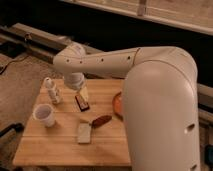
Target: Place the white sponge in the ceramic cup
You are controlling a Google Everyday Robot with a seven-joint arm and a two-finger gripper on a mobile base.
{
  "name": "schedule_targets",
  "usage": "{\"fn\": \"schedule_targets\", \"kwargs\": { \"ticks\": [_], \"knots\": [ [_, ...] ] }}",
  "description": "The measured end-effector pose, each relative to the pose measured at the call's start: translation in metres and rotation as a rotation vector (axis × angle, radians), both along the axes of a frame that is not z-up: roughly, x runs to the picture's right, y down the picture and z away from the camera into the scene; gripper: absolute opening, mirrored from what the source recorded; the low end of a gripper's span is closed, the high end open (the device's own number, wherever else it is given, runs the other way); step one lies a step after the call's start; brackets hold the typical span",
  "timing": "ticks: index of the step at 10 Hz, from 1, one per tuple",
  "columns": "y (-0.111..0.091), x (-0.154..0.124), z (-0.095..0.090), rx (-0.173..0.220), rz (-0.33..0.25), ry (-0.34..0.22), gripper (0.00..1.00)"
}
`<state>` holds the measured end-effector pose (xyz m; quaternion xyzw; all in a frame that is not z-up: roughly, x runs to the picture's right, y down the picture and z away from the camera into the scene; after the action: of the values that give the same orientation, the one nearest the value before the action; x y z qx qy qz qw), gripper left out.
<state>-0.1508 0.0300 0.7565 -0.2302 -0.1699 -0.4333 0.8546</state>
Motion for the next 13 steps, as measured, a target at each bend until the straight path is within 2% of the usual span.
{"fn": "schedule_targets", "kwargs": {
  "ticks": [11,13],
  "knots": [
    [0.002,0.0,0.0,0.0,-0.004,-0.005,0.8],
    [0.019,0.005,-0.012,0.0,-0.024,-0.029,0.8]
  ]
}}
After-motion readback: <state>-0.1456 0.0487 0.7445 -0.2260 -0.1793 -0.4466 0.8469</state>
